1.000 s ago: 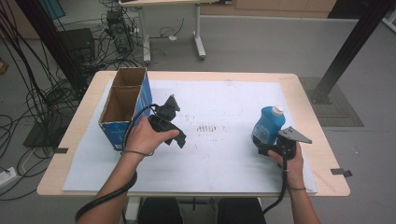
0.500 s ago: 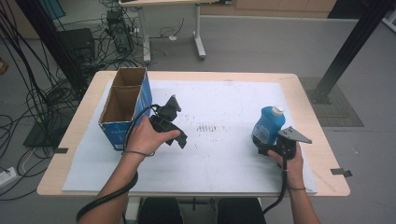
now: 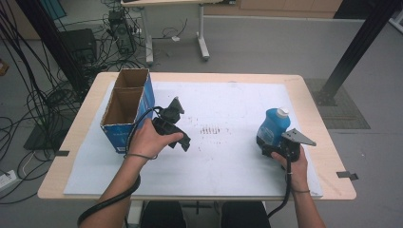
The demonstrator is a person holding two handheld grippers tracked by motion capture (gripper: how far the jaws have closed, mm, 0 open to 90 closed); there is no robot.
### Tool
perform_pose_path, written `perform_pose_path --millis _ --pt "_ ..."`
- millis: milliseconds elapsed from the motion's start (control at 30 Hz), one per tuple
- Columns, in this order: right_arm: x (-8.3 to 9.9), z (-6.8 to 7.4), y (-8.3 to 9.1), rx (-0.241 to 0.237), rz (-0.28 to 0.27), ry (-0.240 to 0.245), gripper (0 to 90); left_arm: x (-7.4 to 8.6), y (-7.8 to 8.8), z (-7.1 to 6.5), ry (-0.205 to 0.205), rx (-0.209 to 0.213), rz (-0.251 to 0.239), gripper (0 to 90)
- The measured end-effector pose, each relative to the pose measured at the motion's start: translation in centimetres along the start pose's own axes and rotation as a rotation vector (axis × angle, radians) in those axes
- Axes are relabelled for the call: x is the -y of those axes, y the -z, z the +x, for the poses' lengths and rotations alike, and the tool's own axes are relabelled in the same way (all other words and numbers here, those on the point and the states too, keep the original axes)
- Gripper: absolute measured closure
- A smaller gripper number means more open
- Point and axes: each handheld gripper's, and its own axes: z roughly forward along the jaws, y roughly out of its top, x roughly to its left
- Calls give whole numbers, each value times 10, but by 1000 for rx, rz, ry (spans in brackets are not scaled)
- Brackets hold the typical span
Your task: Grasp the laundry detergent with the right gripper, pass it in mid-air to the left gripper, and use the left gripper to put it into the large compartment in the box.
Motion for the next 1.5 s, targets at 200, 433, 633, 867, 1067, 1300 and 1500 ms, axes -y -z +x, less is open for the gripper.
perform_pose_path --millis 200,433,633,867,1067,1300,1500 --pt "0 0 0 13 -10 -7 234 1 0 1 4 0 -3 82" --pt "-1 0 0 23 -14 -4 261 1 1 1 0 2 -6 82" --pt "-1 1 -1 41 -20 -2 302 1 2 1 2 2 -9 82" --pt "-1 2 -1 47 -23 2 351 1 2 0 -1 6 -11 82" --pt "-1 3 -1 35 -21 10 397 1 2 -1 -3 5 -11 82" --pt "-1 3 -1 31 -23 10 401 1 2 -1 -3 4 -10 81" --pt "0 3 -1 32 -30 17 404 1 2 -2 -3 2 -10 82"
